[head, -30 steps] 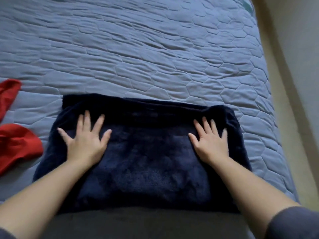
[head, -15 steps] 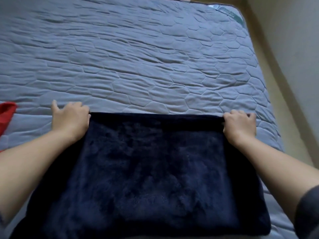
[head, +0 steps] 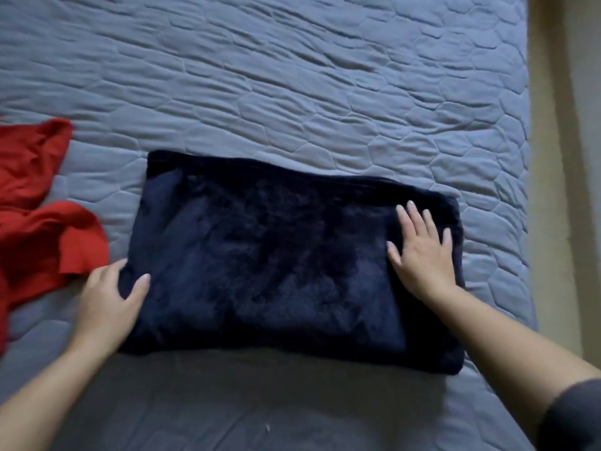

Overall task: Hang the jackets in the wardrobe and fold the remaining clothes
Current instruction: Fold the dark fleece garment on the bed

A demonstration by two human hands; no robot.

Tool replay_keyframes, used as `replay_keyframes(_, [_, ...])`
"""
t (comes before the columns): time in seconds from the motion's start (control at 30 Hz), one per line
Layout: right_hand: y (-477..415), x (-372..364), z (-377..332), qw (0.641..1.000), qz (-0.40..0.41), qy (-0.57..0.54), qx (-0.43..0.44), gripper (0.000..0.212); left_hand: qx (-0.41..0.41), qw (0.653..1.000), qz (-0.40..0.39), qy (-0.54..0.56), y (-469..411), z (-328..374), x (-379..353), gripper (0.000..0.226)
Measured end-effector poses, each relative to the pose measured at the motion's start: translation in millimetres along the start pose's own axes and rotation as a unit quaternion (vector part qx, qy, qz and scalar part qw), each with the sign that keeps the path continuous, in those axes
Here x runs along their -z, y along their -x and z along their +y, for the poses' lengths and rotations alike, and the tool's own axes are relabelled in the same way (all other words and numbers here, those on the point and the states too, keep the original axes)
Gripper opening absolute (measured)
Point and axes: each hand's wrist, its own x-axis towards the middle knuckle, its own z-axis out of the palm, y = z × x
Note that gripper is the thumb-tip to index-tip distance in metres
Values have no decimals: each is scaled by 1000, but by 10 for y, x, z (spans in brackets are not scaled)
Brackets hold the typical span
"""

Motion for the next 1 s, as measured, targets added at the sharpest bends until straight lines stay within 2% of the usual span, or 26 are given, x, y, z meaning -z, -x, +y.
replay_keyframes(0.07, [-38, 34, -211, 996, -35, -19, 82, 66, 92, 988, 14, 127, 231, 48, 0, 42])
replay_keyframes(0.1, [-53, 33, -327, 992, -51, -31, 110, 65, 156, 963, 30, 218, 343, 67, -7, 45])
replay_keyframes(0.2, [-171, -9, -640, 983, -67, -38, 164, 65, 316, 840, 145, 417, 741, 154, -113, 55])
replay_keyframes(0.27, [-309, -18, -843, 981, -64, -49, 176, 67, 387, 733, 196, 524, 1046, 222, -223, 54])
replay_keyframes(0.3, [-403, -10, -912, 982, -58, -59, 173, 69, 405, 679, 179, 586, 1184, 310, -292, 48])
replay_keyframes(0.33, [-503, -3, -965, 983, -55, -63, 165, 72, 411, 635, 129, 642, 1307, 439, -376, 39])
replay_keyframes(0.37, [-611, 9, -1008, 984, -57, -57, 156, 76, 410, 607, 65, 678, 1431, 594, -469, 30])
replay_keyframes(0.43, [-832, 47, -1072, 987, -82, -29, 136, 85, 411, 574, -50, 707, 1600, 940, -669, 26])
replay_keyframes(0.5, [-992, 92, -1094, 985, -129, -3, 118, 90, 417, 544, -123, 718, 1674, 1306, -823, 38])
replay_keyframes(0.57, [-1095, 125, -1074, 974, -199, -12, 109, 90, 425, 494, -156, 742, 1660, 1608, -886, 47])
replay_keyframes(0.63, [-1100, 171, -1057, 950, -290, -67, 94, 81, 434, 445, -148, 770, 1612, 1745, -894, 51])
replay_keyframes(0.67, [-1065, 200, -1048, 932, -338, -97, 85, 71, 444, 445, -137, 765, 1599, 1751, -886, 55])
replay_keyframes(0.73, [-952, 294, -1001, 899, -407, -153, 50, 49, 464, 476, -132, 735, 1608, 1690, -787, 66])
replay_keyframes(0.8, [-810, 478, -926, 884, -409, -225, -6, 32, 466, 515, -147, 704, 1626, 1592, -552, 70])
replay_keyframes(0.87, [-653, 715, -840, 862, -390, -321, -50, 21, 436, 555, -177, 686, 1564, 1499, -223, 58])
replay_keyframes(0.93, [-516, 995, -765, 834, -374, -399, -65, 22, 381, 599, -218, 670, 1385, 1514, 195, 37])
replay_keyframes(1.0, [-433, 1334, -706, 812, -347, -465, -70, 21, 325, 646, -248, 644, 1066, 1660, 604, 27])
